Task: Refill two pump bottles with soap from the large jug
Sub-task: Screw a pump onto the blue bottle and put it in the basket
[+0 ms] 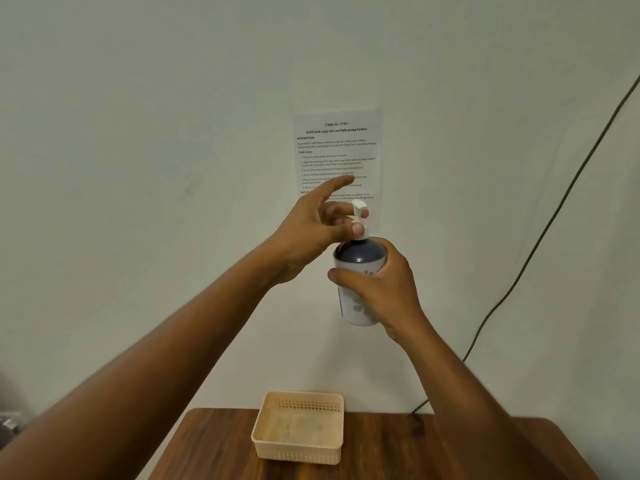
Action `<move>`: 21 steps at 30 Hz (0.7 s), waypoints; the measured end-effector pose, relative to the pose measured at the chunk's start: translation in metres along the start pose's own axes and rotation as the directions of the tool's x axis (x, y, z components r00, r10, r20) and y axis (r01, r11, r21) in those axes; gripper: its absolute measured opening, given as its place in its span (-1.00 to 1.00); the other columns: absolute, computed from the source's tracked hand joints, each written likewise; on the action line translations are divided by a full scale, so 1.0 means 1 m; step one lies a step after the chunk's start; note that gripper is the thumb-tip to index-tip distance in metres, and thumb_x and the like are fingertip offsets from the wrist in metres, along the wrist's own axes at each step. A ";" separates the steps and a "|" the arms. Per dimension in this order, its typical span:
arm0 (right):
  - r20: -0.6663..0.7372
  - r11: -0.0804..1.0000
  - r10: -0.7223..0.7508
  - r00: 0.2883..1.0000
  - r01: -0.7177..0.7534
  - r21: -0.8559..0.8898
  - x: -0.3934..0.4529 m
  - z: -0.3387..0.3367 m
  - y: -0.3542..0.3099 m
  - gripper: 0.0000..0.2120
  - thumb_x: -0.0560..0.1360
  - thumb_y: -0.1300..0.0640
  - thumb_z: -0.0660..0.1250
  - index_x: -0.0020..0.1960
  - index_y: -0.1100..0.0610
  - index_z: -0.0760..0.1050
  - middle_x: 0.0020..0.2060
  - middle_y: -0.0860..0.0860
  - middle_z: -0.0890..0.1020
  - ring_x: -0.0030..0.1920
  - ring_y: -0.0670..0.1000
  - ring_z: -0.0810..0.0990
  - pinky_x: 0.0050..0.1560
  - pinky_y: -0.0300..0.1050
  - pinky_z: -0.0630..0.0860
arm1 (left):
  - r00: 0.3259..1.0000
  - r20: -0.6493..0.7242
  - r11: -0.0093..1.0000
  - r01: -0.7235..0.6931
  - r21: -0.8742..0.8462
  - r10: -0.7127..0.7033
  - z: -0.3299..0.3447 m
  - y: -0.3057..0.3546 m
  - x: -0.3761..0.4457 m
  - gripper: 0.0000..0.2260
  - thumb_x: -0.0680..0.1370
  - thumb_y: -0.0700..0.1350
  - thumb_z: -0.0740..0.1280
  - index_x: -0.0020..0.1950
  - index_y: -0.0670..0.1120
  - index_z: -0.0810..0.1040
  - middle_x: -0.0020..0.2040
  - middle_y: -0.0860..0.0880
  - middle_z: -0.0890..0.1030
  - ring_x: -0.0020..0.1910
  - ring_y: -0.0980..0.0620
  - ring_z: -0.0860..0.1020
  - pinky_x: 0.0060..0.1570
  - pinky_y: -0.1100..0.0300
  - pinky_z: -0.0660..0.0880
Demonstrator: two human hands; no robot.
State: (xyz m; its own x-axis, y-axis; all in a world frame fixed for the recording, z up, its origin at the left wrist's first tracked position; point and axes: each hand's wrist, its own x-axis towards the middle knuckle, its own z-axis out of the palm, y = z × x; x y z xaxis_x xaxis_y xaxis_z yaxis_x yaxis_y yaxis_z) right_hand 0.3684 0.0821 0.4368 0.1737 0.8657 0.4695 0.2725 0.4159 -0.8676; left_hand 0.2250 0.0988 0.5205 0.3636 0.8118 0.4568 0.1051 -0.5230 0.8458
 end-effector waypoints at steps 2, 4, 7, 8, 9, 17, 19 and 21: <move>0.005 0.999 -0.002 1.000 0.002 -0.032 0.000 0.001 -0.002 -0.38 0.31 -0.05 0.60 0.26 -0.08 0.39 0.10 -0.13 0.54 0.05 -0.06 0.54 -0.15 -0.36 0.43 | 0.993 -0.115 0.998 -0.026 0.058 0.032 0.008 -0.002 0.000 -0.32 0.46 -0.23 0.58 0.51 -0.02 0.39 -0.02 -0.14 0.66 -0.06 -0.01 0.66 0.21 -0.02 0.64; 0.014 0.999 -0.005 1.000 0.006 -0.045 -0.001 0.003 -0.004 -0.40 0.32 -0.06 0.60 0.23 -0.13 0.34 0.08 -0.14 0.53 0.04 -0.07 0.53 -0.15 -0.38 0.40 | 0.982 -0.183 0.995 -0.039 0.091 0.055 0.014 -0.003 -0.001 -0.32 0.39 -0.20 0.63 0.45 -0.03 0.44 -0.15 -0.08 0.62 -0.16 0.01 0.64 0.14 -0.03 0.67; 0.016 0.999 -0.001 1.000 0.001 -0.032 -0.003 0.001 -0.005 -0.40 0.30 -0.04 0.61 0.23 -0.11 0.38 0.07 -0.14 0.55 0.00 -0.07 0.56 -0.14 -0.35 0.44 | 0.981 -0.187 0.997 -0.037 0.070 0.049 0.011 -0.003 -0.001 -0.28 0.38 -0.27 0.63 0.47 -0.01 0.43 -0.14 -0.08 0.68 -0.07 -0.08 0.72 0.17 -0.03 0.66; 0.015 1.000 0.005 1.000 -0.005 -0.020 -0.004 0.000 -0.004 -0.39 0.30 -0.03 0.61 0.24 -0.09 0.39 0.07 -0.13 0.56 0.00 -0.06 0.57 -0.14 -0.33 0.47 | 0.987 -0.157 0.998 -0.028 0.053 0.036 0.008 -0.001 -0.002 -0.27 0.41 -0.32 0.60 0.50 0.00 0.40 -0.09 -0.11 0.71 -0.01 -0.10 0.73 0.19 -0.02 0.65; 0.014 1.000 0.009 1.000 -0.009 -0.009 -0.005 -0.001 -0.004 -0.38 0.29 -0.02 0.61 0.26 -0.08 0.41 0.08 -0.11 0.57 0.01 -0.04 0.58 -0.13 -0.30 0.50 | 0.995 -0.101 0.999 -0.018 0.036 0.022 0.004 0.001 -0.002 -0.26 0.44 -0.37 0.55 0.54 0.00 0.36 -0.04 -0.14 0.74 0.04 -0.11 0.73 0.20 0.01 0.64; 0.016 1.000 -0.007 1.000 0.007 0.010 -0.006 -0.001 -0.006 -0.34 0.30 -0.03 0.62 0.32 -0.03 0.42 0.12 -0.07 0.60 0.06 0.00 0.60 0.05 -0.07 0.63 | 0.982 0.181 0.992 0.080 -0.101 -0.060 -0.009 0.007 -0.004 -0.13 0.58 -0.37 0.40 0.68 0.13 -0.02 0.23 -0.16 0.68 0.22 -0.09 0.67 0.27 0.10 0.58; 0.012 1.000 -0.015 1.000 0.015 -0.010 -0.005 0.000 -0.006 -0.40 0.30 -0.04 0.61 0.25 -0.07 0.42 0.07 -0.13 0.59 0.02 -0.06 0.59 -0.04 -0.24 0.56 | 0.999 0.000 0.999 0.044 0.007 -0.044 0.002 0.005 -0.007 -0.09 0.50 -0.20 0.55 0.66 0.12 0.07 0.07 -0.09 0.66 0.05 -0.05 0.69 0.23 0.10 0.61; 0.011 0.999 -0.016 1.000 0.016 -0.040 -0.006 0.003 -0.007 -0.42 0.31 -0.06 0.60 0.21 -0.12 0.38 0.06 -0.16 0.56 0.00 -0.09 0.57 -0.10 -0.37 0.44 | 0.984 -0.176 0.991 0.005 0.130 0.018 0.014 0.002 -0.008 -0.06 0.40 -0.08 0.64 0.64 0.10 0.16 -0.12 -0.07 0.61 -0.13 0.04 0.65 0.05 0.22 0.65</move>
State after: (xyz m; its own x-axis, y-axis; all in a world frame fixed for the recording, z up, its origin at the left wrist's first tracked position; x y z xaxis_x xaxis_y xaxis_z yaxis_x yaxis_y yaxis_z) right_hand 0.3626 0.0752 0.4395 0.1592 0.8620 0.4813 0.3125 0.4185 -0.8528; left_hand 0.2351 0.0879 0.5152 0.1971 0.8351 0.5136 0.2264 -0.5485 0.8049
